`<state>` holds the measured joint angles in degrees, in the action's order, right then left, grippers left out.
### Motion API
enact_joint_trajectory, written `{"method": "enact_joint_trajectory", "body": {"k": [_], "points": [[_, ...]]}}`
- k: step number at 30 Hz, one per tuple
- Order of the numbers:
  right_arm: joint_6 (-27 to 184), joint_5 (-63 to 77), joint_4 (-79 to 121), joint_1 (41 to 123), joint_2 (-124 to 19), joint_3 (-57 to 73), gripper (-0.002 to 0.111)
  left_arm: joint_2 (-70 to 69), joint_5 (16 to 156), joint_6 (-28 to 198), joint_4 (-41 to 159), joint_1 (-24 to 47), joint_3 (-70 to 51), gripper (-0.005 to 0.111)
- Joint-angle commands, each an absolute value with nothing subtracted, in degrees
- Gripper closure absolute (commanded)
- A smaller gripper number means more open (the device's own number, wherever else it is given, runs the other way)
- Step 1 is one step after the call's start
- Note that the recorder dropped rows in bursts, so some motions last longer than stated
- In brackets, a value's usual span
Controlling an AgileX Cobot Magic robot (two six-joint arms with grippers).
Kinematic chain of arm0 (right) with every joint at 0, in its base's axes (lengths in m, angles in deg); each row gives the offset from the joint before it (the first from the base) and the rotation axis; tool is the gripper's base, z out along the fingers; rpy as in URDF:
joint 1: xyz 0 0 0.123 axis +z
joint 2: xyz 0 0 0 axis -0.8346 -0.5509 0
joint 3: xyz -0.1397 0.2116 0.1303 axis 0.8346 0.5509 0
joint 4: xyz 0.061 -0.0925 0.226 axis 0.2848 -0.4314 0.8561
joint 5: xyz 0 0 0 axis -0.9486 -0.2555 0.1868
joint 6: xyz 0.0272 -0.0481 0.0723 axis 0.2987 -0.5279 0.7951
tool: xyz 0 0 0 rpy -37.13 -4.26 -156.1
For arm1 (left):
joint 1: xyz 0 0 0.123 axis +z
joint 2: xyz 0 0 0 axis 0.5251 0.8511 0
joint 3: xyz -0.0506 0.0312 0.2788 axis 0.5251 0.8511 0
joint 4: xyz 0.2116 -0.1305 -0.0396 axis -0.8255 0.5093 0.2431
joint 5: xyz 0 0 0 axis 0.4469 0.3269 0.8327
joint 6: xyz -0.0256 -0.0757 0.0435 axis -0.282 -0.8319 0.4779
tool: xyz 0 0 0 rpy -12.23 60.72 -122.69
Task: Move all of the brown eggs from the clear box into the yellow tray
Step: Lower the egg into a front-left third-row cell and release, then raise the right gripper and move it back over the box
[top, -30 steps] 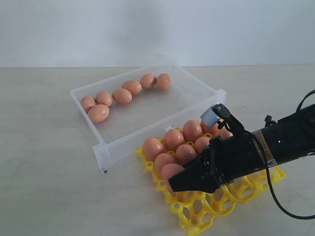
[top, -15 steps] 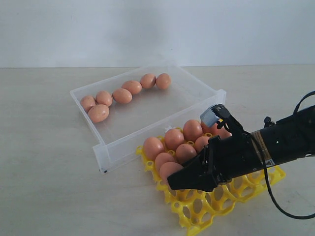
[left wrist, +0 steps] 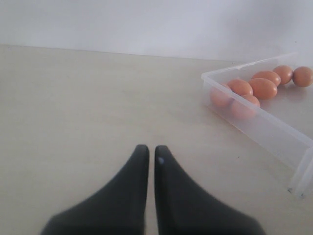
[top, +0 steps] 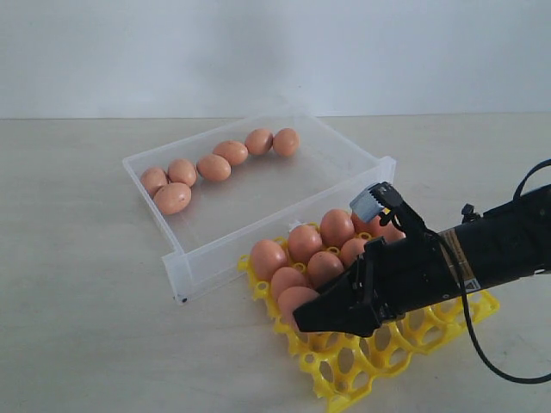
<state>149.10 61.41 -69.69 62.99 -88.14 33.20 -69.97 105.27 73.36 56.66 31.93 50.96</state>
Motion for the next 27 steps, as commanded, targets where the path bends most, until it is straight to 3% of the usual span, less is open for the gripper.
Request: {"method": "enact_joint_trajectory", "body": {"k": [1,13,27], "points": [[148.60,61.52,-69.67,63.09,-88.18,33.24,0.045,-70.17,105.05,73.29,56.81,32.11,51.11,0.103],[148.37,62.31,-68.19,63.09,-87.94,33.12,0.045,-70.17,105.05,73.29,56.81,32.11,51.11,0.103],[138.39,63.27,-53.22,63.09,-77.45,33.12,0.048,-70.17,105.05,73.29,56.81,32.11,51.11,0.103]]}}
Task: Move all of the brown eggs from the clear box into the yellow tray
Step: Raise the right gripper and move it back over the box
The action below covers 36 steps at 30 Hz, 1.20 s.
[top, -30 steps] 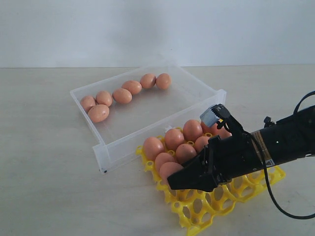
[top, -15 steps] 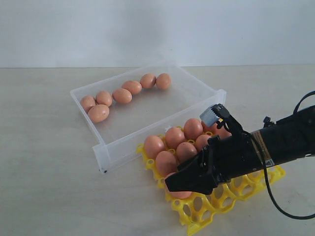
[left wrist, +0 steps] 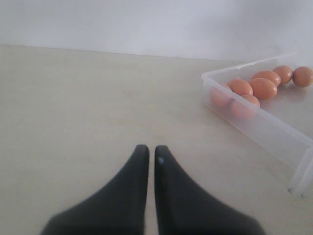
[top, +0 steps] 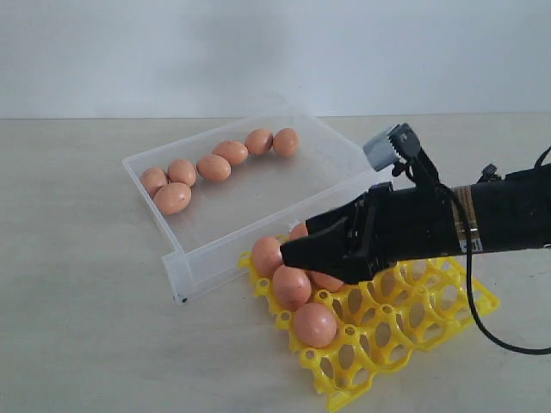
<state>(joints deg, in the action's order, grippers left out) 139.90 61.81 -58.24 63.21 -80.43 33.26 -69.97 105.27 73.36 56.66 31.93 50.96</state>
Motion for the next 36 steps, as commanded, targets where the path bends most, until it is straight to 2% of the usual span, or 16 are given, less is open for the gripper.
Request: {"method": "enact_joint_trajectory", "body": {"k": [1,3,7,12,15,19,21,24,27,29,32,36], "points": [[138.39,64.54,-52.03,63.09,-76.25,33.12,0.053,-70.17,105.05,73.29,56.81,32.11,51.11,0.103],[138.39,66.12,-51.45,63.09,-74.21,33.12,0.066,-70.17,105.05,73.29,56.81,32.11,51.11,0.103],[138.51,66.52,-52.12,63.09,-70.56,33.12,0.109,-70.17,105.05,73.29,56.81,32.11,51.11,0.103],[134.10,55.86,-54.52,63.09,-70.43,32.48,0.108,-70.17,105.05,73.29,56.81,32.11,51.11,0.103],[134.51,49.91,-55.46,64.27,-70.43,26.62,0.108,-70.17,105.05,73.29,56.81,32.11,51.11,0.103],[139.19,3.57,-55.95,74.32,-72.72,12.39,0.108,-70.17,105.05,73.29,56.81,32.11,51.11,0.103],[135.21,-4.72,-53.23,76.34,-76.07,7.34,0.108,-70.17,105.05,73.29,56.81,32.11,51.11,0.103],[124.34,-9.57,-32.53,76.58,-82.16,0.34,0.108,-70.17,105.05,73.29,56.81,32.11,51.11,0.103],[84.82,-26.33,3.44,76.47,-88.84,-11.16,0.108,-70.17,105.05,73.29,56.81,32.11,51.11,0.103],[66.59,-38.52,18.62,75.93,-93.13,-19.62,0.108,-70.17,105.05,73.29,56.81,32.11,51.11,0.103],[62.30,-43.70,33.24,74.57,-99.35,-28.83,0.108,-70.17,105.05,73.29,56.81,32.11,51.11,0.103],[66.56,-35.67,40.88,73.64,-104.14,-35.47,0.108,-70.17,105.05,73.29,56.81,32.11,51.11,0.103]]}}
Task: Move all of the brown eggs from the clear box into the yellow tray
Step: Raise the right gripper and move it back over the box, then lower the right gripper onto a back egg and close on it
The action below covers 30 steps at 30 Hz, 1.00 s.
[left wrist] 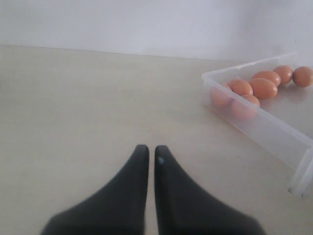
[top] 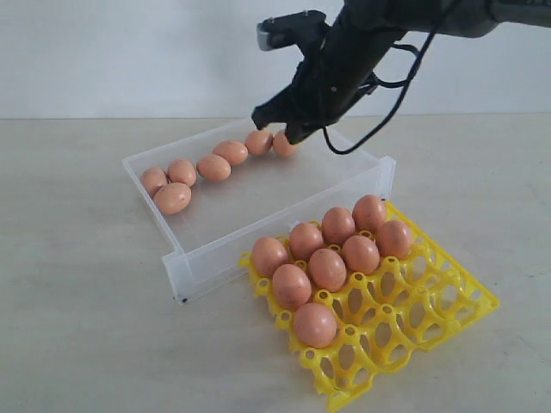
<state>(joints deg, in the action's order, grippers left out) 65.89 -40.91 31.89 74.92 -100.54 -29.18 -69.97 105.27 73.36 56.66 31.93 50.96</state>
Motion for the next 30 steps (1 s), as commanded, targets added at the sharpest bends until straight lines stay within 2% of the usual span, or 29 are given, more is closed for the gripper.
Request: {"method": "enact_joint_trajectory", "body": {"k": [1,11,17,20,25,27,30], "points": [[67.52,-33.89,41.00,73.51,-104.80,-36.04,0.108,-70.17,105.05,73.29,56.81,32.11,51.11,0.103],[66.15,-27.52,41.12,69.91,-113.35,-36.55,0.108,-70.17,105.05,73.29,56.81,32.11,51.11,0.103],[64.19,-27.56,41.40,68.43,-116.79,-41.28,0.108,-70.17,105.05,73.29,56.81,32.11,51.11,0.103],[64.19,-29.27,42.04,68.55,-118.74,-45.60,0.098,-70.17,105.05,73.29,56.81,32.11,51.11,0.103],[66.69,-28.24,44.13,68.45,-122.17,-51.94,0.068,-70.17,105.05,73.29,56.81,32.11,51.11,0.103],[68.07,-28.48,44.13,68.45,-123.11,-52.67,0.063,-70.17,105.05,73.29,56.81,32.11,51.11,0.103],[68.07,-28.09,44.02,68.45,-123.84,-52.68,0.062,-70.17,105.05,73.29,56.81,32.11,51.11,0.103]]}}
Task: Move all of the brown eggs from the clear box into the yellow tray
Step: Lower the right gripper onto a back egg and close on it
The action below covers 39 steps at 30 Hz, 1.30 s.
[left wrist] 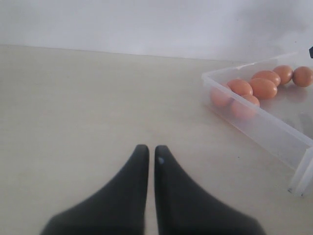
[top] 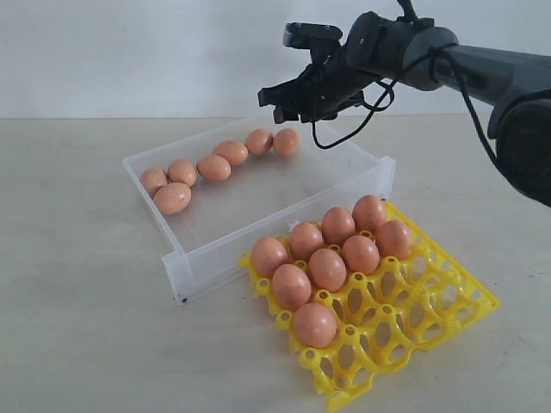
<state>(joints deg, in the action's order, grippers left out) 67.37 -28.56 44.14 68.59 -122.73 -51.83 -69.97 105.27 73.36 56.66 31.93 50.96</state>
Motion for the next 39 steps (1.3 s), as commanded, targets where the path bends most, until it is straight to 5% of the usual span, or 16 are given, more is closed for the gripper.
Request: {"method": "enact_joint_trajectory", "body": {"k": [1,25,30,32,34,37,39], "points": [[68.07,-27.41,44.02,68.45,-123.90,-52.68,0.062,-70.17,105.05,73.29,56.81,32.11,51.11,0.103],[76.60,-13.83,44.45,68.45,-133.26,-52.68,0.063,-70.17,105.05,73.29,56.81,32.11,51.11,0.103],[77.66,-17.04,44.93,68.56,-133.26,-53.12,0.103,-70.17,105.05,73.29,56.81,32.11,51.11,0.103],[77.27,-18.44,44.93,68.57,-133.26,-53.12,0.107,-70.17,105.05,73.29,56.81,32.11,51.11,0.103],[73.23,-19.51,44.82,68.57,-133.26,-53.12,0.097,-70.17,105.05,73.29,56.81,32.11,51.11,0.103],[69.73,-22.79,44.82,68.57,-133.26,-53.12,0.059,-70.17,105.05,73.29,56.81,32.11,51.11,0.103],[69.36,-23.53,44.54,68.57,-133.26,-53.12,0.050,-70.17,105.05,73.29,56.81,32.11,51.11,0.103]]}}
